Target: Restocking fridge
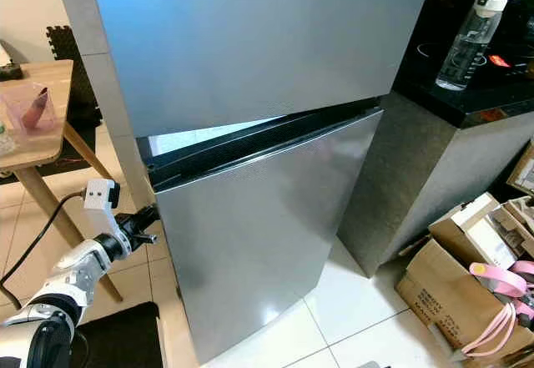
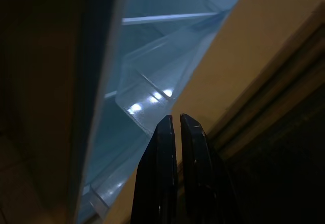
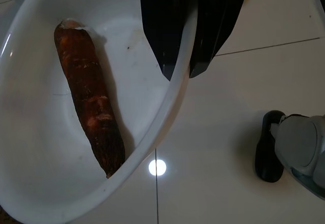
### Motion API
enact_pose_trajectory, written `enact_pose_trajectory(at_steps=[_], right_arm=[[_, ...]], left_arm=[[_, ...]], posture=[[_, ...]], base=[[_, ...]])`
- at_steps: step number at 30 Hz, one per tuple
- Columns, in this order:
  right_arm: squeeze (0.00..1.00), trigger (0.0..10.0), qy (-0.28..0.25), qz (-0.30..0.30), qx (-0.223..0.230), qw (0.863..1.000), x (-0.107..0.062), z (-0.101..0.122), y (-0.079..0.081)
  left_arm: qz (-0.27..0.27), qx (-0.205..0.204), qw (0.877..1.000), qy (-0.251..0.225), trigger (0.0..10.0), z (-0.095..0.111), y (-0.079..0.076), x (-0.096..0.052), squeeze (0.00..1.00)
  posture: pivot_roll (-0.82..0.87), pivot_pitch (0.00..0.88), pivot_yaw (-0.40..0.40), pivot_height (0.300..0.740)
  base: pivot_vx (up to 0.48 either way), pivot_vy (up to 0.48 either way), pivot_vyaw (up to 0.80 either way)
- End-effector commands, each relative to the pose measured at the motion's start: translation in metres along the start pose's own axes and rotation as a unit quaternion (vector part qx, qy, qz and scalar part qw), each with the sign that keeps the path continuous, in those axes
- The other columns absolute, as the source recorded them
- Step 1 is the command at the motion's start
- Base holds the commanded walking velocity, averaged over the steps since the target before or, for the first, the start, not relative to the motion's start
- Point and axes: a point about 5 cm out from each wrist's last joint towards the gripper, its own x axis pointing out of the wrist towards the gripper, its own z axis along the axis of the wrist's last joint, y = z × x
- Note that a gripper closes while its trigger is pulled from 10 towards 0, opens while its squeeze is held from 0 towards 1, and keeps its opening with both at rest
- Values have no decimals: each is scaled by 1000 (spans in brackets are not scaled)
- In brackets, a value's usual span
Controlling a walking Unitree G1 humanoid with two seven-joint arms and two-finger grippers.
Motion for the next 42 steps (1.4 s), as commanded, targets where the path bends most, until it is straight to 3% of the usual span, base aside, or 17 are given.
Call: enact_pose_trajectory(at_steps=[1, 5, 6, 7, 13, 16, 24, 33, 38, 39, 41, 42], right_arm=[[0, 10000, -2, -2, 1, 1000, 0, 1, -1], [0, 10000, -1, -1, 2, 1000, 0, 1, -1], [0, 10000, -1, -1, 2, 1000, 0, 1, -1], [0, 10000, -1, -1, 2, 1000, 0, 1, 0], [0, 10000, 3, 1, 0, 1000, 0, 0, 1], [0, 10000, 29, -7, -13, 999, 0, -9, 0], [0, 10000, 56, -18, -19, 998, -2, -19, -2], [0, 10000, 81, -35, -5, 996, -4, -30, -3], [0, 10000, 93, -45, 16, 995, -5, -37, -3], [0, 10000, 94, -49, 36, 994, -5, -40, -1], [0, 10000, 94, -49, 36, 994, -5, -40, -1], [0, 10000, 93, -60, 59, 992, -5, -42, -1]], left_arm=[[-46, 4, 999, 27, 10000, -10, -11, 3, 0], [-159, -2, 986, 40, 10000, -14, -29, 7, 0], [-159, -2, 986, 40, 10000, -14, -29, 7, 0], [-198, -5, 979, 43, 10000, -16, -36, 9, 0], [-270, -23, 961, 51, 10000, -22, -52, 11, 0], [-339, -46, 938, 64, 10000, -35, -73, 13, 0], [-386, -82, 916, 71, 10000, -50, -89, 11, 0], [-374, -117, 916, 84, 10000, -65, -89, 3, 0], [-333, -135, 929, 92, 10000, -73, -84, -1, 0], [-297, -140, 939, 101, 10000, -80, -78, -5, 0], [-297, -140, 939, 101, 10000, -80, -78, -5, 0], [-273, -146, 945, 106, 10000, -84, -73, -9, 0]], posture=[[-59, 0, -24, 740], [-61, 0, -22, 740], [-61, 0, -22, 740], [-60, 0, -23, 740], [-61, 0, -22, 740], [-61, 0, -22, 740], [-56, 0, -25, 740], [-56, 0, -25, 740], [-51, 0, -22, 740], [-52, 0, -21, 740], [-52, 0, -21, 740], [-49, 0, -22, 740]], base=[[0, 0, 0], [0, 0, 0], [0, 0, 0], [0, 0, 0], [0, 0, 0], [0, 0, 0], [0, 0, 0], [0, 0, 0], [0, 0, 0], [0, 0, 0], [0, 0, 0], [0, 0, 0]])
